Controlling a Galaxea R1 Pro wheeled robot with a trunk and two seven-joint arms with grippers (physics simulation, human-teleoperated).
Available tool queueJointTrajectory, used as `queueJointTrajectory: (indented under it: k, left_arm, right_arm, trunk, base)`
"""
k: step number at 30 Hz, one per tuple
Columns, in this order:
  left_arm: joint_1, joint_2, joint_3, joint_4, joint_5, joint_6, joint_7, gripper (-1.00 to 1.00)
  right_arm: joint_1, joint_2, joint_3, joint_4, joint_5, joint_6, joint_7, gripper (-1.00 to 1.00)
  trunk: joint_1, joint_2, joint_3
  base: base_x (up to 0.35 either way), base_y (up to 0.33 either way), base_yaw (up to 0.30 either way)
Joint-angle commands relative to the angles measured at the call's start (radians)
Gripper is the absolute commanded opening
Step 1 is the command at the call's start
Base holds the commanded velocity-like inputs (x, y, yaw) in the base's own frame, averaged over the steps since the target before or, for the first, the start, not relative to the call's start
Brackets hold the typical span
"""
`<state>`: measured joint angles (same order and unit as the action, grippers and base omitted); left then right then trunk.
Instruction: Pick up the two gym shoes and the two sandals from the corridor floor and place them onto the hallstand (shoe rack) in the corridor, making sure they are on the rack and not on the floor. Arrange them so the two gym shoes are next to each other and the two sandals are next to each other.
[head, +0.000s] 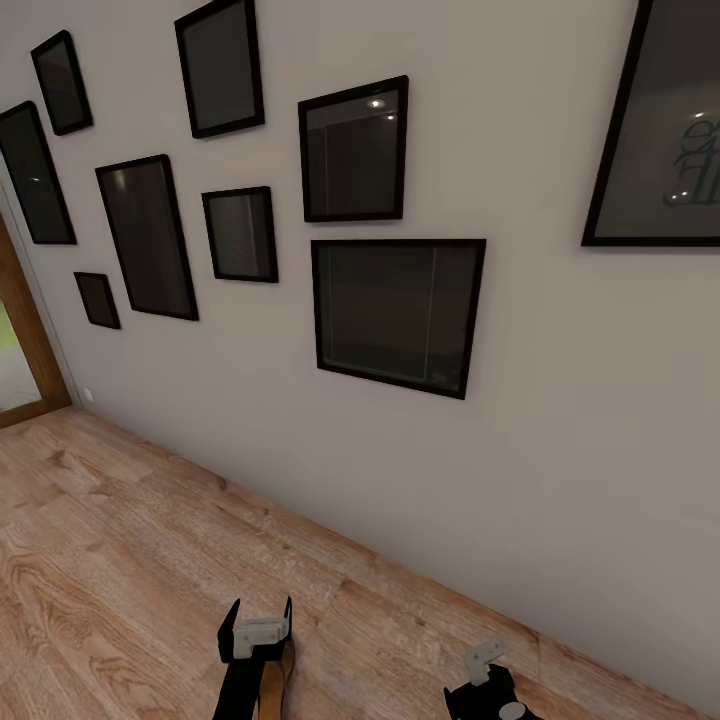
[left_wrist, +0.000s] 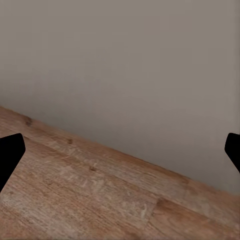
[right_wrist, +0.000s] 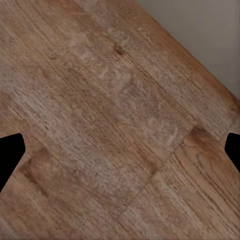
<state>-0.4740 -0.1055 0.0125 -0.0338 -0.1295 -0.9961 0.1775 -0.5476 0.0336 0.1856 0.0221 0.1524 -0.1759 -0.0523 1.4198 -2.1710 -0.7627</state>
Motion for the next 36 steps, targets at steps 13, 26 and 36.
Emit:
queueJointTrajectory:
  k: [13,26,36]
  left_arm:
    - [0.015,-0.003,-0.002,-0.001,0.0,0.002,0.003,1.0]
    - [0.039,-0.01,-0.01,-0.01,0.006,0.012,0.029,1.0]
    - [0.041,-0.011,-0.006,-0.011,0.014,0.017,0.075,1.0]
  right_arm:
    - [0.0,0.0,0.0,-0.003,-0.001,-0.012,-0.005,1.0]
    - [0.0,-0.001,-0.001,-0.009,-0.002,-0.085,-0.013,1.0]
    - [0.0,0.002,0.001,-0.007,-0.002,-0.133,-0.014,1.0]
  trunk:
    - [0.0,0.0,0.0]
    - [0.0,0.0,0.0]
    - [0.0,0.0,0.0]
  base:
    - [0.0,0.0,0.0]
    - [0.0,0.0,0.0]
    - [0.0,0.0,0.0]
